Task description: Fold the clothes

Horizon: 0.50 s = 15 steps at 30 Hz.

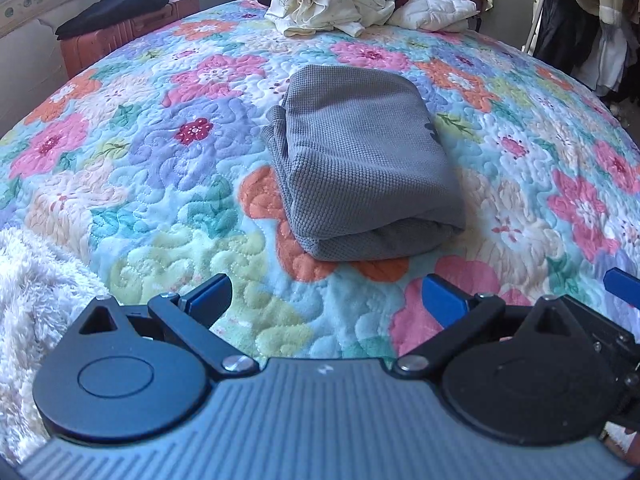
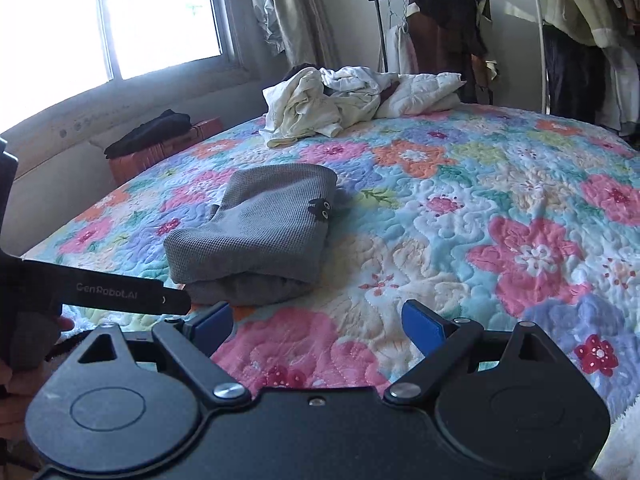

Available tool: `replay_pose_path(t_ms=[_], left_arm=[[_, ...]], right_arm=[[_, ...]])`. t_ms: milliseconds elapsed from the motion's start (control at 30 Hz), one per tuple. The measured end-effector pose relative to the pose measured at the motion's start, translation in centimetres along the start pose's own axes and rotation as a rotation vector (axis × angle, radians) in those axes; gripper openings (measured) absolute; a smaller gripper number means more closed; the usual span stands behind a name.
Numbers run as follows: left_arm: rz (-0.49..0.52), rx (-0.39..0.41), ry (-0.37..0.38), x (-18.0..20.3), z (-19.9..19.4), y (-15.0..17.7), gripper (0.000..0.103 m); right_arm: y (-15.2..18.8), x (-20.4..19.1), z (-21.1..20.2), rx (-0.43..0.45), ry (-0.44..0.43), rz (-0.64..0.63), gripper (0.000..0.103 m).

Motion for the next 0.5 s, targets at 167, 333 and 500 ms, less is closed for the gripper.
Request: replay_pose_path(t_ms=[167,333,500], left_arm=[[0.031,0.005,-0.027,0.5,0.0,0.0,0.103],[0.055,0.024,-0.040,0.8,-0.2,-0.2,0.103],[0.076,0.044,-0.052,1.0,-0.4,-0.3,0.103]], right_arm=[[0.1,0.7,0.6,-0.007,0.045,0.029,0.094],[0.1,1.1,0.9,-0.014,0.044,0.066,0.094],[0.1,1.7,0.9,-0.016,0.047,0.119,0.094]])
Point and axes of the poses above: each gripper's, at about its wrist camera, not at the fingertips, and z roughly the way its jaws point, x to its right, y to its underside, the point moved 7 cm from there along z, roughly the way its jaws point, and after that the axes turned 13 degrees about z, right-handed, at the moved point
